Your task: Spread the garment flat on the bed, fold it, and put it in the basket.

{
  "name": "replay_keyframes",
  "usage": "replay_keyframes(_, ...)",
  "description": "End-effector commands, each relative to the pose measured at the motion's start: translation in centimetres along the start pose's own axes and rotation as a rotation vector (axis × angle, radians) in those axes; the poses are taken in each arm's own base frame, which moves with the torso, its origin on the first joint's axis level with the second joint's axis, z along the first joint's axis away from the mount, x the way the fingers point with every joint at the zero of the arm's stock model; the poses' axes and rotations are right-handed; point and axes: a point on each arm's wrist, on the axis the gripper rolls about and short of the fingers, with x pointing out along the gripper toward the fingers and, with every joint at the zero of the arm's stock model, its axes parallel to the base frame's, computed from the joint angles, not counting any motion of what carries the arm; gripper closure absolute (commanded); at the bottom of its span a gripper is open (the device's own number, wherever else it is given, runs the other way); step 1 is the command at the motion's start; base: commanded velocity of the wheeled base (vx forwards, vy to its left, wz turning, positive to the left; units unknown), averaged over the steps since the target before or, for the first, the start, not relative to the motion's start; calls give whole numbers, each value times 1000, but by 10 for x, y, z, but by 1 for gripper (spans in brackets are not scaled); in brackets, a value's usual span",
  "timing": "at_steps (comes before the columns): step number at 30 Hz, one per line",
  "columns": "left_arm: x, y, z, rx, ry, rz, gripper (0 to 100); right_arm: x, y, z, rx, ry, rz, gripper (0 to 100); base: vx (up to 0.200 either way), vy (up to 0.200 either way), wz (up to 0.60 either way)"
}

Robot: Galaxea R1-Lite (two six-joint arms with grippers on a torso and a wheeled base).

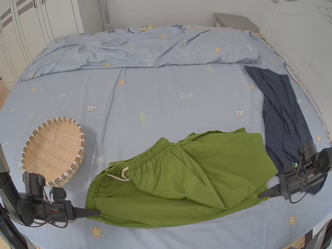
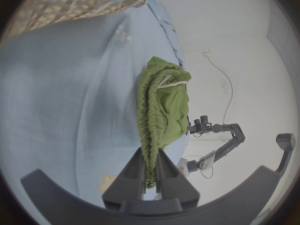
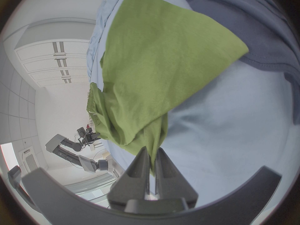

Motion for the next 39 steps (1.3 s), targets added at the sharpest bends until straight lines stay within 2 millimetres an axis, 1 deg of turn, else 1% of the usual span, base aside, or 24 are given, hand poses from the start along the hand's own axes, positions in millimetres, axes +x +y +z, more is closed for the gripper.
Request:
replay_keyframes(1, -16, -11, -6, -33, -34, 23, 100, -15, 26, -19, -70, -9, 2, 100, 0, 0, 0)
replay_keyframes(3, -16, -11, -6, -33, -34, 23, 100, -15, 26, -19, -70, -9, 2, 100, 0, 0, 0)
replay_keyframes(4, -19, -11, -13, -83, -19, 36, 100, -12, 19, -32, -45, 21, -14, 100, 0, 0, 0)
replay_keyframes(5, -19, -11, -14, -90, -16, 37, 100, -11, 19, -34, -41, 27, -21, 100, 0, 0, 0)
replay_keyframes(9, -21, -14, -25, -113, 7, 62, 100, -5, 9, -53, -26, 56, -87, 100, 0, 0, 0)
replay_keyframes(14, -24, -15, -34, -143, 31, 109, 100, -1, 1, -70, -26, 56, -92, 100, 0, 0, 0)
replay_keyframes(17, -26, -14, -38, -135, 46, 123, 100, 1, -1, -73, -24, 58, -93, 100, 0, 0, 0)
replay_keyframes(19, -29, -13, -46, -110, 79, 134, 100, 2, -3, -77, -24, 63, -92, 100, 0, 0, 0)
replay_keyframes(21, -29, -13, -47, -107, 83, 134, 100, 2, -3, -78, -23, 64, -92, 100, 0, 0, 0)
replay_keyframes(22, -31, -12, -53, -75, 114, 139, 100, 4, -5, -78, -20, 66, -93, 100, 0, 0, 0)
replay_keyframes(25, -33, -10, -53, -41, 113, 144, 100, 6, -7, -78, -17, 69, -93, 100, 0, 0, 0)
replay_keyframes(31, -34, -8, -54, -44, 113, 181, 100, 10, -12, -79, -13, 73, -95, 100, 0, 0, 0)
replay_keyframes(39, -32, -7, -53, -41, 128, 180, 100, 12, -12, -79, -26, 78, -93, 100, 0, 0, 0)
